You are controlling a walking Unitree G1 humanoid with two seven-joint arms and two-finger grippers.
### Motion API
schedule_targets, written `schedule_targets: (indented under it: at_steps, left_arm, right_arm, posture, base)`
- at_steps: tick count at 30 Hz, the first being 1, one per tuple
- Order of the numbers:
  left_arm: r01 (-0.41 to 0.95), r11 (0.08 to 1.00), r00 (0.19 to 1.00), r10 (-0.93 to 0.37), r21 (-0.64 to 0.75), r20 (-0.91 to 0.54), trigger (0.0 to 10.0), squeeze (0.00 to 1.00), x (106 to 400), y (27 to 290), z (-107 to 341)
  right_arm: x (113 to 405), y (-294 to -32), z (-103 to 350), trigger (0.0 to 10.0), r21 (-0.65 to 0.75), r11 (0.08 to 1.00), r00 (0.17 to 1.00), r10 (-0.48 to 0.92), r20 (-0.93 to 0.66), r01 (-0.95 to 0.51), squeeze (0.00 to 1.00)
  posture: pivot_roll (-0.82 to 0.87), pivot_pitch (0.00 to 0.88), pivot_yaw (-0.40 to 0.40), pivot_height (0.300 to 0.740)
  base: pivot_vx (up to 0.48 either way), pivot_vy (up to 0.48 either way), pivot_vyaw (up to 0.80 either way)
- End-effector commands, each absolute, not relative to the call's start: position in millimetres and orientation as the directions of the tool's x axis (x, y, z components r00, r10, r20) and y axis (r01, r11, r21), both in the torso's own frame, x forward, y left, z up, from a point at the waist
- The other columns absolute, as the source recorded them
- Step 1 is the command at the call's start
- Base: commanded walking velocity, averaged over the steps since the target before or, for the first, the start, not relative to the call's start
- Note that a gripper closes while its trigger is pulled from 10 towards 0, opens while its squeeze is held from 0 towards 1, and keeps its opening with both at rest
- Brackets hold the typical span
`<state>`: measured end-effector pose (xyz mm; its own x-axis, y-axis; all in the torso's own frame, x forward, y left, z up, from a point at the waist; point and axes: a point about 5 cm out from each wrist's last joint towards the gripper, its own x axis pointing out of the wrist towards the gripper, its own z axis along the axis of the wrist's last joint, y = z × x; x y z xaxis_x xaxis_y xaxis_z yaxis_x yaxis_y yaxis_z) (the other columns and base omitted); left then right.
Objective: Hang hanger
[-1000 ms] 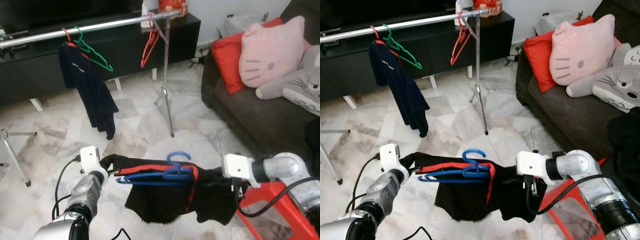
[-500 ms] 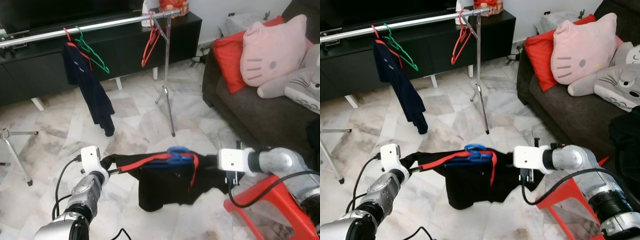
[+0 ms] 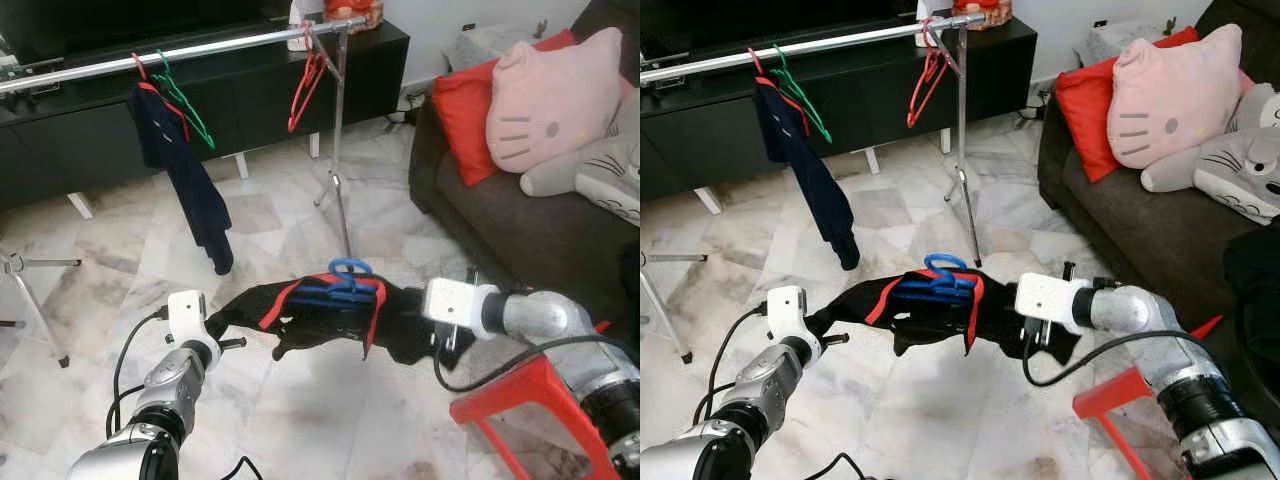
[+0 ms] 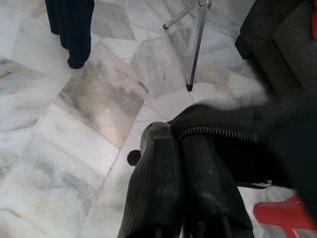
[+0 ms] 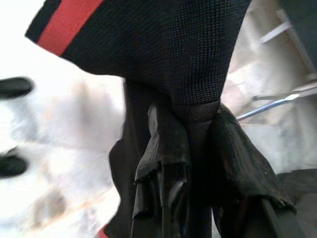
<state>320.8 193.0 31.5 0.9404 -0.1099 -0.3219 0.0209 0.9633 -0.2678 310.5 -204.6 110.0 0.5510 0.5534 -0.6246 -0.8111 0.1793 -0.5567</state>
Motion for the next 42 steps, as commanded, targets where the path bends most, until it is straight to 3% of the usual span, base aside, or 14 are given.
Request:
schedule_targets:
  at_steps: [1, 7, 18, 21, 23, 25, 26, 27, 32, 40, 42]
  left_arm:
    - [0.024, 0.962, 0.944, -0.111, -0.273, -0.309, 0.0, 0.00, 324, 197, 37]
    - [0.047, 0.959, 0.957, -0.124, -0.280, -0.263, 0.0, 0.00, 334, 197, 50]
    - [0.096, 0.949, 0.964, -0.164, -0.301, -0.210, 0.0, 0.00, 344, 192, 65]
    - [0.125, 0.941, 0.961, -0.193, -0.315, -0.196, 0.0, 0.00, 346, 188, 68]
    - [0.148, 0.938, 0.958, -0.215, -0.314, -0.190, 0.0, 0.00, 346, 184, 68]
    - [0.150, 0.937, 0.957, -0.217, -0.315, -0.190, 0.0, 0.00, 346, 183, 68]
    - [0.163, 0.931, 0.955, -0.232, -0.326, -0.187, 0.0, 0.00, 347, 181, 68]
    - [0.173, 0.928, 0.952, -0.244, -0.331, -0.187, 0.0, 0.00, 347, 179, 68]
    - [0.230, 0.915, 0.932, -0.305, -0.332, -0.193, 0.0, 0.00, 346, 172, 68]
    - [0.354, 0.871, 0.889, -0.426, -0.342, -0.165, 0.0, 0.00, 346, 160, 72]
    - [0.446, 0.830, 0.837, -0.520, -0.335, -0.172, 0.0, 0.00, 343, 152, 72]
  right_arm:
    - [307, -204, 104, 0.0, -0.552, 0.140, 0.532, 0.533, -0.658, -0.822, 0.00]
    - [304, -203, 86, 0.0, -0.539, 0.086, 0.513, 0.461, -0.724, -0.838, 0.00]
    - [313, -190, 70, 0.0, -0.581, 0.178, 0.603, 0.347, -0.718, -0.794, 0.00]
    - [316, -183, 64, 0.0, -0.593, 0.256, 0.646, 0.329, -0.689, -0.763, 0.00]
    - [321, -177, 63, 0.0, -0.598, 0.372, 0.702, 0.318, -0.637, -0.710, 0.00]
    - [322, -175, 62, 0.0, -0.594, 0.385, 0.706, 0.321, -0.632, -0.707, 0.00]
    - [325, -167, 63, 0.0, -0.556, 0.488, 0.733, 0.338, -0.590, -0.673, 0.00]
    - [327, -162, 64, 0.0, -0.533, 0.534, 0.746, 0.348, -0.568, -0.656, 0.00]
    - [335, -146, 73, 0.0, -0.432, 0.654, 0.769, 0.401, -0.497, -0.621, 0.00]
    - [340, -137, 72, 0.0, -0.412, 0.674, 0.772, 0.399, -0.495, -0.613, 0.00]
    - [341, -132, 72, 0.0, -0.399, 0.682, 0.774, 0.416, -0.478, -0.613, 0.00]
  posture:
    - [-0.09, 0.098, 0.046, 0.740]
    - [-0.08, 0.094, 0.044, 0.740]
    - [-0.08, 0.091, 0.044, 0.740]
    - [-0.08, 0.091, 0.044, 0.740]
    - [-0.08, 0.091, 0.043, 0.740]
    - [-0.08, 0.091, 0.043, 0.740]
    - [-0.08, 0.092, 0.046, 0.740]
    - [-0.08, 0.092, 0.046, 0.740]
    - [-0.07, 0.091, 0.042, 0.740]
    - [-0.07, 0.089, 0.038, 0.740]
    - [-0.06, 0.089, 0.036, 0.740]
  base:
    - [0.000, 0.000, 0.00]
    - [0.000, 0.000, 0.00]
    - [0.000, 0.000, 0.00]
    - [0.000, 0.000, 0.00]
    - [0.000, 0.000, 0.00]
    - [0.000, 0.000, 0.00]
    - [0.000, 0.000, 0.00]
    - [0.000, 0.000, 0.00]
    - [0.000, 0.000, 0.00]
    - [0.000, 0.000, 0.00]
    - [0.000, 0.000, 0.00]
